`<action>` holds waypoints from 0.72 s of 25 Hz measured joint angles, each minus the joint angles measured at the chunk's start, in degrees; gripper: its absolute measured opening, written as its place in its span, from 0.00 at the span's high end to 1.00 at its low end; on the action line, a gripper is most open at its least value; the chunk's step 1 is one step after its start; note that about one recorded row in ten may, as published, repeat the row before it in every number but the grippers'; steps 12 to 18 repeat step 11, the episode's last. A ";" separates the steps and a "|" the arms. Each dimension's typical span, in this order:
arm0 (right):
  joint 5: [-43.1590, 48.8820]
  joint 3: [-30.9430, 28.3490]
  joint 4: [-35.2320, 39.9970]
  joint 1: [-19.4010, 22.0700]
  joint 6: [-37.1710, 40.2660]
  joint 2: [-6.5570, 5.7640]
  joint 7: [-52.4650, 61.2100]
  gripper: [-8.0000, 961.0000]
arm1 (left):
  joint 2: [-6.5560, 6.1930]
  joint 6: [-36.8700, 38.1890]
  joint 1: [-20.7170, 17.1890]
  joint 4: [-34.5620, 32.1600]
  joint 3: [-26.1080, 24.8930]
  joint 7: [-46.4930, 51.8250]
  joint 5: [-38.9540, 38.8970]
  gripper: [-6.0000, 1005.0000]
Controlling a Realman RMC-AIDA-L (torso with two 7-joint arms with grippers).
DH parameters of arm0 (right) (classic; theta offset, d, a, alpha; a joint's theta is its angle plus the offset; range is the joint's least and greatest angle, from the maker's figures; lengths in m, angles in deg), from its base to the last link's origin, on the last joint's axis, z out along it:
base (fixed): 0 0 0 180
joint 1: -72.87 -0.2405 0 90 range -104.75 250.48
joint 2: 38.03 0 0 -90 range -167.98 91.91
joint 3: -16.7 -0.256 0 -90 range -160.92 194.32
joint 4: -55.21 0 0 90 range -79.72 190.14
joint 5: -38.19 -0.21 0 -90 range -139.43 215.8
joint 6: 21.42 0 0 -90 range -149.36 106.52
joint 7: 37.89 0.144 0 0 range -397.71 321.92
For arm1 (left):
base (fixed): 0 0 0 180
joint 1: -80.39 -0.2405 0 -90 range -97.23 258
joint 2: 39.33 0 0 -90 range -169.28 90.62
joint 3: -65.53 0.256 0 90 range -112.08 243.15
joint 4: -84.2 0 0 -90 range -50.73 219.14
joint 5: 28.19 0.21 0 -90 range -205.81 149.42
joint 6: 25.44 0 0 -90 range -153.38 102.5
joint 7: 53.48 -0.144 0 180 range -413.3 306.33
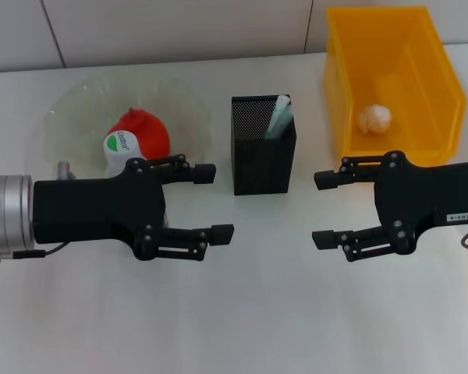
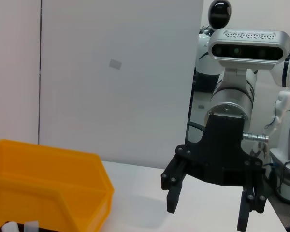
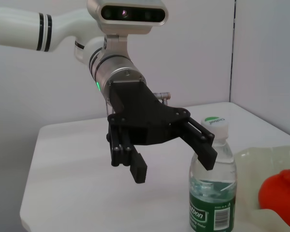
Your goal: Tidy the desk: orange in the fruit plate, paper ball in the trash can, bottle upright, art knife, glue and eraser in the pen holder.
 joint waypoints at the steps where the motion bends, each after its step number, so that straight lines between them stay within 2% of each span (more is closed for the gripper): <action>1: 0.00 0.00 0.00 0.00 0.00 0.00 0.00 0.18 | 0.00 0.00 0.00 0.00 0.00 0.00 0.00 0.14; 18: -0.18 0.01 -0.36 -0.40 -0.67 0.04 -0.37 0.18 | -0.19 0.27 0.14 0.06 -0.40 -0.11 0.04 0.14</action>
